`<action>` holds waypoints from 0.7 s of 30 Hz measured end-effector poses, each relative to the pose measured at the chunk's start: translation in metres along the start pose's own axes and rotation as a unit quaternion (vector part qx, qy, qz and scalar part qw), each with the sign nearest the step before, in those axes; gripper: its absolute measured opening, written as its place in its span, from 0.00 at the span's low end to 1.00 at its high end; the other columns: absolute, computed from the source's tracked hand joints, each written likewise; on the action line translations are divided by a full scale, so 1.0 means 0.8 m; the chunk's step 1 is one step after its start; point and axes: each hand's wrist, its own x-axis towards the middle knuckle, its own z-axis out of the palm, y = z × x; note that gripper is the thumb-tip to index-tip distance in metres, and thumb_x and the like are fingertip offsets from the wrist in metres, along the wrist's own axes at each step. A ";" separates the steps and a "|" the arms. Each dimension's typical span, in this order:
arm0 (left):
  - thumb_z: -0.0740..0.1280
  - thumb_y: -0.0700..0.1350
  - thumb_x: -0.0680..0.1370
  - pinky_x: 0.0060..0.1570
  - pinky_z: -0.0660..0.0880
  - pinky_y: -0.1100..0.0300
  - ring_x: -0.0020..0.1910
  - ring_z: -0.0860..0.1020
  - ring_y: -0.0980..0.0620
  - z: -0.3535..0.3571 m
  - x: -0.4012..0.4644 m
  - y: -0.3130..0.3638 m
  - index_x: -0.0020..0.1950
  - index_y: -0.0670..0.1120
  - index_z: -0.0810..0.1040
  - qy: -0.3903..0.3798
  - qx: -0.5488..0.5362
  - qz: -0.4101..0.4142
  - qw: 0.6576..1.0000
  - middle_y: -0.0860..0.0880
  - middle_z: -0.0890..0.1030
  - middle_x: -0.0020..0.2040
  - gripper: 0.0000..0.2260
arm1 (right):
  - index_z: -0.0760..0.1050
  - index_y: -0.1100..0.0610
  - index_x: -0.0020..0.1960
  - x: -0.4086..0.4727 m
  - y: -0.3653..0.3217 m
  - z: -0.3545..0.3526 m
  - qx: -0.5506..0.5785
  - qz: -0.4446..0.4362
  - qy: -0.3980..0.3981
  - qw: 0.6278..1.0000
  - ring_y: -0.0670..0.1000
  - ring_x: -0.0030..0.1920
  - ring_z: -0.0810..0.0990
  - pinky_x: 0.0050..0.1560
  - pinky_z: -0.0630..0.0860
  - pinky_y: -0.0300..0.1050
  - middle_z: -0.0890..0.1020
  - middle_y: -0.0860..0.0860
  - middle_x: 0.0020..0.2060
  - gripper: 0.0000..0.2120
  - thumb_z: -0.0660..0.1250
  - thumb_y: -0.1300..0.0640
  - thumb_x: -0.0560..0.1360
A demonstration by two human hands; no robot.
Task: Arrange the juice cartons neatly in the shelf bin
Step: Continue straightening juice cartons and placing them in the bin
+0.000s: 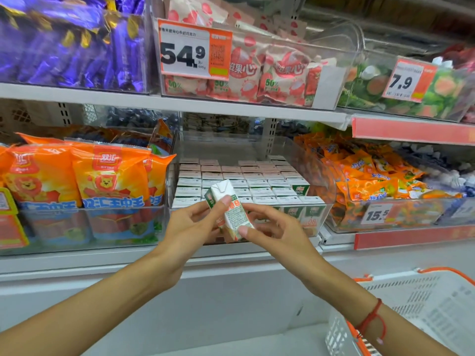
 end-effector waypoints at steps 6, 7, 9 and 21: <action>0.70 0.53 0.74 0.38 0.77 0.70 0.46 0.84 0.58 0.001 -0.001 0.004 0.53 0.48 0.81 -0.010 -0.013 -0.007 1.000 0.53 0.86 0.46 0.12 | 0.79 0.43 0.59 -0.001 -0.005 -0.006 0.006 0.017 -0.022 1.000 0.44 0.53 0.82 0.55 0.77 0.35 0.83 0.46 0.53 0.17 0.74 0.57 0.73; 0.70 0.53 0.74 0.38 0.77 0.70 0.46 0.84 0.58 0.001 -0.001 0.004 0.53 0.48 0.81 -0.016 -0.012 -0.001 1.000 0.53 0.86 0.46 0.12 | 0.79 0.43 0.59 -0.001 -0.005 -0.007 0.011 0.021 -0.023 0.999 0.44 0.53 0.82 0.54 0.76 0.34 0.83 0.46 0.53 0.17 0.74 0.56 0.72; 0.70 0.54 0.72 0.38 0.77 0.70 0.46 0.84 0.58 0.002 -0.001 0.007 0.52 0.51 0.81 -0.033 -0.007 0.017 0.999 0.54 0.86 0.46 0.12 | 0.78 0.44 0.59 -0.002 -0.005 -0.009 0.024 0.043 -0.036 0.998 0.42 0.54 0.81 0.53 0.75 0.33 0.83 0.44 0.53 0.18 0.74 0.53 0.71; 0.69 0.46 0.76 0.37 0.79 0.67 0.44 0.84 0.59 0.002 0.001 0.001 0.49 0.53 0.82 -0.031 0.080 0.095 0.992 0.58 0.86 0.42 0.04 | 0.79 0.49 0.52 -0.001 0.004 -0.001 -0.024 0.051 0.067 0.996 0.39 0.41 0.81 0.40 0.75 0.30 0.84 0.45 0.42 0.16 0.79 0.53 0.66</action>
